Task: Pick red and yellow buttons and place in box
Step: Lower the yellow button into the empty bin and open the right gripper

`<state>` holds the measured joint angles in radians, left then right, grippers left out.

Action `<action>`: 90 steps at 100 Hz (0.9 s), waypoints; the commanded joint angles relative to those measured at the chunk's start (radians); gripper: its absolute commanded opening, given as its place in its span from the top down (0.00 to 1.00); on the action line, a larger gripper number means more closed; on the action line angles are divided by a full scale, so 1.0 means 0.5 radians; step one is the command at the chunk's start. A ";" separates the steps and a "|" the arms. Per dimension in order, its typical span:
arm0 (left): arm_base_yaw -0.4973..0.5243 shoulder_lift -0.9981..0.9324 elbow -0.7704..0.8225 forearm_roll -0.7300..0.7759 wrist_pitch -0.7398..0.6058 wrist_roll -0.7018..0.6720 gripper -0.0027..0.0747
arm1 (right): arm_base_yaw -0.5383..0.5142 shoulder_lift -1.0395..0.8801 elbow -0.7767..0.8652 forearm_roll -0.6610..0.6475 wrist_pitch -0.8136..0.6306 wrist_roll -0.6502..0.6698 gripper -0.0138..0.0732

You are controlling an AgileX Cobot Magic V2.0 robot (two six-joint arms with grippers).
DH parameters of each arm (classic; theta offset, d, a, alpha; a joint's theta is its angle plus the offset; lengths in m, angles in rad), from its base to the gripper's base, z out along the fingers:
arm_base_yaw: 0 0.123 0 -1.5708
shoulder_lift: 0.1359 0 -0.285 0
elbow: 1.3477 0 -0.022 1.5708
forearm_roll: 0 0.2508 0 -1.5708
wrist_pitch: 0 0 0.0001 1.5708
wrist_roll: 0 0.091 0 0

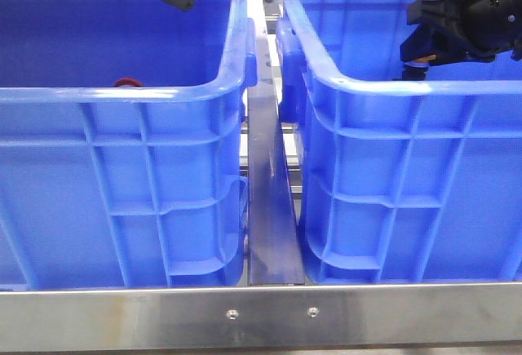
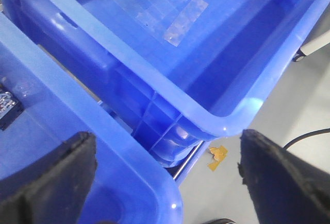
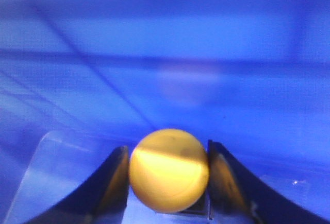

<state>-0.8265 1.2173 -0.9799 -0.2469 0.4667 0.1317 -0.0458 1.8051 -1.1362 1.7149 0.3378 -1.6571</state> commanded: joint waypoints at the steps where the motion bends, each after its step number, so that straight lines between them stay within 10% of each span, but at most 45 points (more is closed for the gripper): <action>1: -0.020 -0.051 -0.058 -0.032 -0.129 0.003 0.26 | -0.006 -0.072 -0.056 0.041 0.037 -0.032 0.37; 19: -0.020 -0.051 -0.058 -0.032 -0.129 0.003 0.26 | -0.006 -0.076 -0.056 0.041 0.033 -0.032 0.16; 90: -0.020 -0.051 -0.058 -0.032 -0.125 0.003 0.26 | -0.006 -1.003 0.490 0.039 0.034 -0.030 0.16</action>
<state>-0.8265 1.2173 -0.9799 -0.2469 0.4646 0.1335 -0.0458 1.4224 -0.9112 1.7149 0.3084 -1.6593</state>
